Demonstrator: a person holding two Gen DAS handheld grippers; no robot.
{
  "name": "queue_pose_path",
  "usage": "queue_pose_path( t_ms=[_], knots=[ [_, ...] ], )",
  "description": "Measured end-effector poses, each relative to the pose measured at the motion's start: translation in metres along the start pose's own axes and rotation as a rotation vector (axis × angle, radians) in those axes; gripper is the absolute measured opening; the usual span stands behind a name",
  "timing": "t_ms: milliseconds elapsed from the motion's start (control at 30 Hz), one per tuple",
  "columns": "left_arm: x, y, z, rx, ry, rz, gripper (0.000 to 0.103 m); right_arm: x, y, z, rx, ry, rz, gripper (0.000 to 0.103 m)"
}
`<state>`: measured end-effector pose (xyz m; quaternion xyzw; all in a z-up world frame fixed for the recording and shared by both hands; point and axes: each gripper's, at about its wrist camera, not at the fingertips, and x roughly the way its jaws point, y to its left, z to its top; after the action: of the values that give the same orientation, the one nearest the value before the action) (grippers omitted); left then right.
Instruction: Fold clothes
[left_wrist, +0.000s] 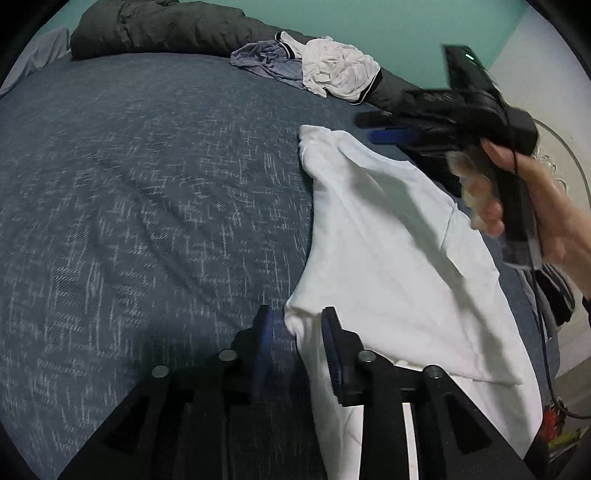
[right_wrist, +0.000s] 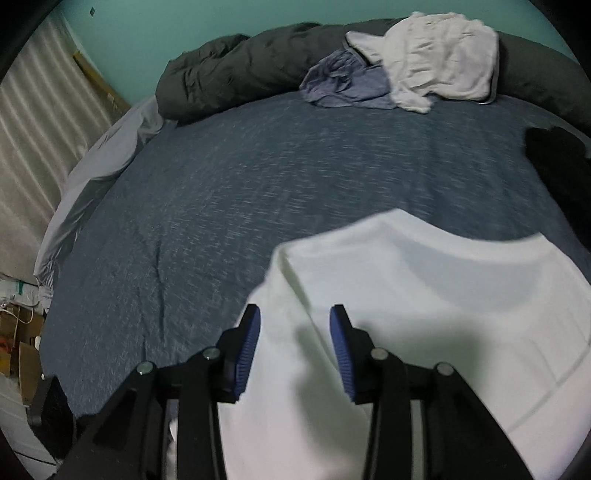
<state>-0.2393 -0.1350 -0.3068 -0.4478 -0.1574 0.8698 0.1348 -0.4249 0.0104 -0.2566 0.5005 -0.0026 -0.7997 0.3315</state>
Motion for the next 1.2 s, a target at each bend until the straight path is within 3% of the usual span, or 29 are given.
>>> queue_pose_path(
  t_ms=[167,300,367,400,467,933,1200],
  knots=[
    [0.016,-0.001,0.002,-0.006,0.016,-0.015,0.029,0.029,0.013,0.019,-0.030,0.029,0.002,0.039],
    [0.020,-0.003,0.000,0.012,0.021,-0.017,0.012,0.039,0.017,0.021,-0.051,0.027,-0.020,0.039],
    [0.020,-0.005,-0.001,0.019,0.022,-0.020,0.010,0.043,0.019,0.021,-0.062,0.025,-0.032,0.024],
    [0.019,-0.005,-0.002,0.016,0.020,-0.022,0.009,0.045,0.020,0.021,-0.067,0.024,-0.038,0.011],
    [0.017,-0.004,-0.003,0.006,0.017,-0.032,0.009,0.050,0.021,0.022,-0.077,0.022,-0.050,0.004],
    [0.014,0.001,-0.005,-0.016,0.012,-0.040,0.009,0.070,0.019,0.035,-0.086,0.004,-0.101,0.004],
    [0.009,0.004,-0.006,-0.034,0.014,-0.046,0.011,0.011,0.004,0.042,-0.047,-0.114,-0.088,0.006]
  ],
)
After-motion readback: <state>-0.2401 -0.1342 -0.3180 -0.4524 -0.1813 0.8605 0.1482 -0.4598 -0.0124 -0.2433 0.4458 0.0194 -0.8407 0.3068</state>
